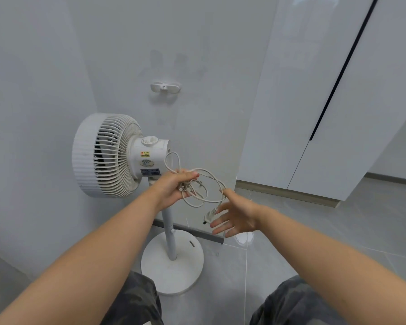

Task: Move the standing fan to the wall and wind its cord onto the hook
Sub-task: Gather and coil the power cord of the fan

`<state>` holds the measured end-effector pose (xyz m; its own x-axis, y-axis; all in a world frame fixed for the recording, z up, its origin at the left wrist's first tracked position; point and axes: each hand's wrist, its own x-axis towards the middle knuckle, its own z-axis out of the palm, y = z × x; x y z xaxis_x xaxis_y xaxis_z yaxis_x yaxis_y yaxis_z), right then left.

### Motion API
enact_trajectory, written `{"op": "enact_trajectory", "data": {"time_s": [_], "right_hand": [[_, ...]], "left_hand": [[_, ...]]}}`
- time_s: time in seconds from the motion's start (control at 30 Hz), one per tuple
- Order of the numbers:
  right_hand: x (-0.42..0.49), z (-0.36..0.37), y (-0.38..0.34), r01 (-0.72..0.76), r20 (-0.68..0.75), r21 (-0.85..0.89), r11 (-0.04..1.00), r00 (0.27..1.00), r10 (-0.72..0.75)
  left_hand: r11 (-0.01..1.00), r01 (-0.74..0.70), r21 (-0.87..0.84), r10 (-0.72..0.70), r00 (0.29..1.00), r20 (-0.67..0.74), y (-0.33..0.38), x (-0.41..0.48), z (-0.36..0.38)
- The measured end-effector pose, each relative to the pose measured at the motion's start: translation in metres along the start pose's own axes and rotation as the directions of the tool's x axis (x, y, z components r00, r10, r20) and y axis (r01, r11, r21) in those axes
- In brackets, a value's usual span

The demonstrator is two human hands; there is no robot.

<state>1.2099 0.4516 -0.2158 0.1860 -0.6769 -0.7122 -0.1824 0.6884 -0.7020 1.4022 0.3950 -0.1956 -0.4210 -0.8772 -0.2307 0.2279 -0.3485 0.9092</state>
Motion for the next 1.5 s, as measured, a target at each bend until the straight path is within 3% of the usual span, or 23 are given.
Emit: {"op": "enact_trajectory", "data": {"time_s": [0.3,0.4,0.57,0.83,0.97,1.23,1.43,1.5], "right_hand": [[0.012,-0.002,0.001,0.028,0.009,0.265,0.964,0.999,-0.032],[0.010,-0.006,0.006,0.002,0.027,0.324,0.946,1.000,-0.012],[0.004,-0.009,0.013,0.082,-0.058,0.441,0.894,0.996,-0.063],[0.023,-0.008,0.015,0.309,-0.283,0.585,0.750,0.944,-0.169],[0.020,-0.004,0.010,0.218,-0.147,0.629,0.746,0.976,-0.161],[0.012,-0.014,-0.002,0.155,-0.082,0.630,0.761,0.988,-0.133],[0.007,-0.018,-0.008,0.344,-0.256,0.676,0.652,0.939,-0.230],[0.008,-0.023,-0.010,0.435,-0.335,0.614,0.658,0.899,-0.282]], "left_hand": [[0.970,-0.086,0.226,0.121,0.982,-0.148,-0.010,0.003,0.015],[0.917,-0.126,0.379,0.213,0.957,-0.197,-0.011,0.005,0.019],[0.875,-0.169,0.453,0.242,0.964,-0.108,-0.013,0.005,0.027],[0.948,-0.143,0.285,0.130,0.990,0.062,-0.015,0.001,0.020],[0.961,-0.139,0.238,0.128,0.990,0.059,-0.011,-0.001,0.018],[0.997,-0.074,0.007,0.075,0.990,-0.116,-0.017,0.005,0.023],[0.995,-0.065,-0.079,0.030,0.922,-0.386,-0.024,0.008,0.029],[0.992,-0.057,-0.109,0.004,0.900,-0.435,-0.024,0.008,0.029]]}}
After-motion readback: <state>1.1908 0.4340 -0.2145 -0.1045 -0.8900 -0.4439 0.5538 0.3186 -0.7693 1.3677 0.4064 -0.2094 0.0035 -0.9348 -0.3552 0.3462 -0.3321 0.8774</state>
